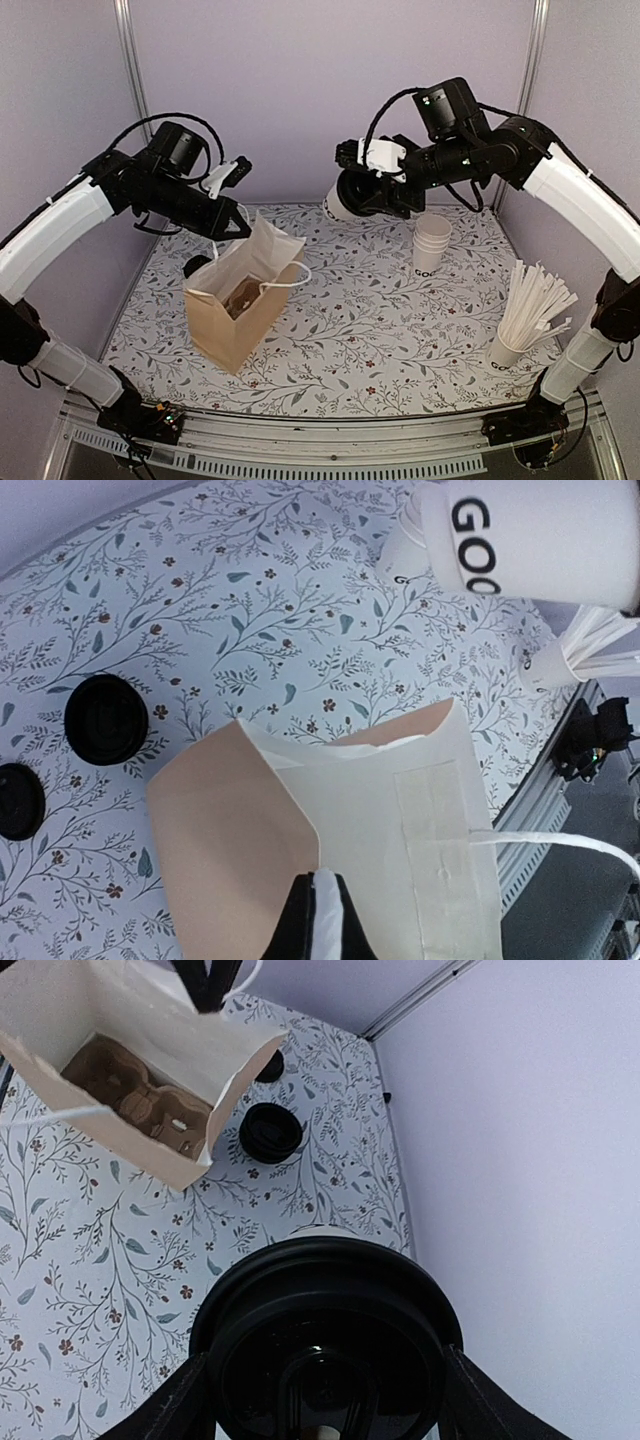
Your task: Pack the takeout coffee
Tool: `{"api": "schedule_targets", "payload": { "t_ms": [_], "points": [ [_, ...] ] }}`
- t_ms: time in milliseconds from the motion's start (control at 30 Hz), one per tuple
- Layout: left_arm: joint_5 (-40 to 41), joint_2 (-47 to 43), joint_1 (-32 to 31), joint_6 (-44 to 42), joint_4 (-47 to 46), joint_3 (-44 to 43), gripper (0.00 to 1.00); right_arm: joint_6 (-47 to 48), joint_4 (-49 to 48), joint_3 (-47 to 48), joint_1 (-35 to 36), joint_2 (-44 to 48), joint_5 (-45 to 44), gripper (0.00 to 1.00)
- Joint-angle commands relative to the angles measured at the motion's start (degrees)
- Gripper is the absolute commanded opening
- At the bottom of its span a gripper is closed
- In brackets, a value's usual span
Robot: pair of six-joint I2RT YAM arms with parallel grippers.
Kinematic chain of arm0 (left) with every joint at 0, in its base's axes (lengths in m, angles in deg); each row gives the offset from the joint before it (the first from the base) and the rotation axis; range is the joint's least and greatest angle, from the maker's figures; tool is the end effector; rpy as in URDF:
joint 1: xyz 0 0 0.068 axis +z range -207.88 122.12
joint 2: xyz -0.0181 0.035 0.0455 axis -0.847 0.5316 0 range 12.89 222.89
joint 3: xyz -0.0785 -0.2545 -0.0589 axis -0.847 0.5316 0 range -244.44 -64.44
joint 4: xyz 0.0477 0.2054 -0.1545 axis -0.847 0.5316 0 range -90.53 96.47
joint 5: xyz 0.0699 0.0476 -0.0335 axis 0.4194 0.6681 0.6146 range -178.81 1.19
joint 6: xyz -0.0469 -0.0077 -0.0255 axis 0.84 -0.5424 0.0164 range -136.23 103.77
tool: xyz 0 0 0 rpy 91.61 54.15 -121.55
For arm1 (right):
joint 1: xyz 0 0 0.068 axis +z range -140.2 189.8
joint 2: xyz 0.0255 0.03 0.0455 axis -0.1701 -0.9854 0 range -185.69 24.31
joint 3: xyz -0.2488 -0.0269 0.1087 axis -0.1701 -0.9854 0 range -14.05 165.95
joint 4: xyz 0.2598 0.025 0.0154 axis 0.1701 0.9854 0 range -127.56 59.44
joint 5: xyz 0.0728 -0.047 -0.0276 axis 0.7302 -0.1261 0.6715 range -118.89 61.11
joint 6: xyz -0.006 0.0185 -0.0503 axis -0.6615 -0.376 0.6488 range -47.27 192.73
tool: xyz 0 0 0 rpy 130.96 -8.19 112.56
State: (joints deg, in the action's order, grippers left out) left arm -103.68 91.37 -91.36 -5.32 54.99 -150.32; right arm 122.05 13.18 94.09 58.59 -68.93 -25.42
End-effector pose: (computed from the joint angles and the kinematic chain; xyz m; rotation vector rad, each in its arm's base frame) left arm 0.2243 -0.1593 0.3825 0.6067 2.4078 -0.6583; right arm 0.2258 0.2611 0.4340 -1.6806 1.4130 0.0614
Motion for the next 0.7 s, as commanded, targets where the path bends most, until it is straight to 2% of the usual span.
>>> {"api": "schedule_targets", "payload": {
  "t_ms": [0,333,467,667],
  "points": [
    [-0.97,4.34,-5.45,-1.98,0.02,-3.36,0.0,2.51,-2.69,5.57,1.16,3.44,0.13,0.62],
    [-2.32,10.81,-12.19,-3.82,1.07,-11.38,0.0,6.22,4.31,7.44,8.12,8.22,3.55,0.62],
    [-2.54,11.33,-13.44,-3.91,0.82,-10.97,0.0,7.02,6.09,5.07,10.96,11.91,8.46,0.62],
    [-3.32,11.83,-15.25,-4.0,0.12,-10.47,0.0,7.49,8.4,1.02,16.44,13.92,7.39,0.62]
  ]
}}
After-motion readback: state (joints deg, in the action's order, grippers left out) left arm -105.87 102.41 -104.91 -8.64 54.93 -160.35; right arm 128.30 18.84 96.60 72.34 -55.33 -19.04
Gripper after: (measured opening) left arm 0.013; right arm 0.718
